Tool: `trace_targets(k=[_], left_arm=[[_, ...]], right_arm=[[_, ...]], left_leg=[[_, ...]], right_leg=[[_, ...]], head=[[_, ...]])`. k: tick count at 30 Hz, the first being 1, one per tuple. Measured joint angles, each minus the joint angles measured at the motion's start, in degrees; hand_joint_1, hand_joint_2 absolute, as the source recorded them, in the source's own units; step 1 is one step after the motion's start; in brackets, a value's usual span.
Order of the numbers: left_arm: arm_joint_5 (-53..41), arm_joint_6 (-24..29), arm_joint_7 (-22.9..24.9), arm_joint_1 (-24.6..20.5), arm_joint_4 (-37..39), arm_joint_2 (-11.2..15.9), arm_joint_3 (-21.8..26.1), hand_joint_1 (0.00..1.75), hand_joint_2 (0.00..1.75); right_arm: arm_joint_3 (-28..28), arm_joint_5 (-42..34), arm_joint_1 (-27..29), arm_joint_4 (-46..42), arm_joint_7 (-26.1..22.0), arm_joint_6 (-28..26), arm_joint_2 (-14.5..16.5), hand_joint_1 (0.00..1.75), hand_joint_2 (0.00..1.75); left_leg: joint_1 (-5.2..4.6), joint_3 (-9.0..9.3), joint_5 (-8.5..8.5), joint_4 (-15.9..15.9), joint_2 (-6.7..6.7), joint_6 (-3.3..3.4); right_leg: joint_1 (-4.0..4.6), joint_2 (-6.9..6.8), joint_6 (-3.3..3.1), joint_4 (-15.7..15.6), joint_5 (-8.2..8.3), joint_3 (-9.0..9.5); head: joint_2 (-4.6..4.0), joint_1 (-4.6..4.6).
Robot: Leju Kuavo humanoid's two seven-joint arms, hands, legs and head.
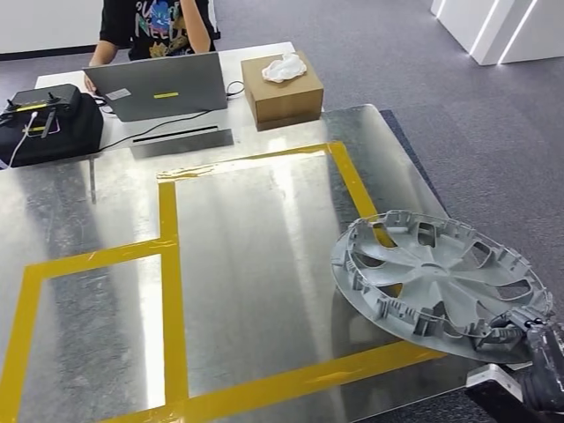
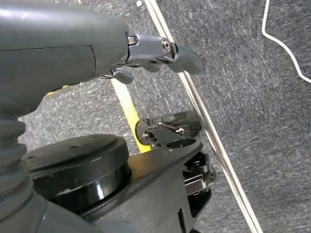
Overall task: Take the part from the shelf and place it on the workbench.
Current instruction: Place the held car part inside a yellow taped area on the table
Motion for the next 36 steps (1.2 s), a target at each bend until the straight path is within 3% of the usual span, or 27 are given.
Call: trace_targets(k=[3,7,14,21,27,31,36], left_arm=[[0.03,0.08,-0.06,0.01,0.0,0.16,0.44,0.0,1.75],[0.01,0.51,-0.93,0.03,0.0,0.31,0.8,0.0,1.75],[0.25,1.64,-2.08,0.07,0.0,1.49,1.93,0.0,1.75],[0.25,1.88,-2.3,0.22,0.0,1.85,2.33,0.0,1.75],[-1.47,2.79,-4.84,0.15,0.0,2.22,2.3,0.0,1.75],[-2.36,1.91,-6.43,-0.17,-0.01,2.21,2.22,0.0,1.75],[-3.51,0.97,-6.61,-0.57,-0.02,2.13,1.99,0.0,1.75]], right_arm=[[-0.33,7.28,0.03,3.9,6.5,0.6,-1.99,1.75,1.75],[1.44,9.99,-1.9,10.01,8.79,0.44,-3.6,1.75,1.75],[13.59,8.03,-6.88,21.2,3.63,-6.42,-7.96,1.75,1.75],[18.68,7.15,-8.15,24.39,3.44,-7.37,-10.49,1.75,1.75],[25.73,6.43,-10.29,26.7,-0.96,-12.71,-12.5,1.75,1.75],[33.29,6.92,-15.0,29.42,-3.02,-15.34,-13.71,1.75,1.75],[39.15,10.06,-22.04,33.17,-3.68,-14.18,-14.92,1.75,1.75]], left_leg=[[0.03,0.21,0.28,-0.43,0.07,-0.5],[0.12,0.5,0.14,-0.64,0.11,-1.18],[0.15,0.72,0.0,-0.67,0.14,-1.58],[0.09,0.72,-0.02,-0.66,0.14,-1.57],[0.13,0.73,0.0,-0.66,0.21,-1.58],[0.2,0.72,0.1,-0.67,0.23,-1.6],[0.22,0.7,0.28,-0.67,0.23,-1.62]], right_leg=[[0.02,0.07,-0.2,0.01,0.07,-0.05],[0.1,0.09,-0.43,0.01,-0.08,-0.16],[0.12,0.12,-0.58,-0.04,-0.17,-0.09],[0.06,0.14,-0.56,-0.13,-0.16,-0.05],[0.06,0.25,-0.54,-0.14,-0.09,-0.09],[0.09,0.24,-0.52,-0.15,-0.05,-0.11],[0.13,0.23,-0.57,-0.15,0.11,-0.12]], head=[[0.0,0.01],[0.0,0.01],[0.01,0.04],[0.01,0.03],[0.0,0.02],[0.0,0.02],[0.0,0.03]])
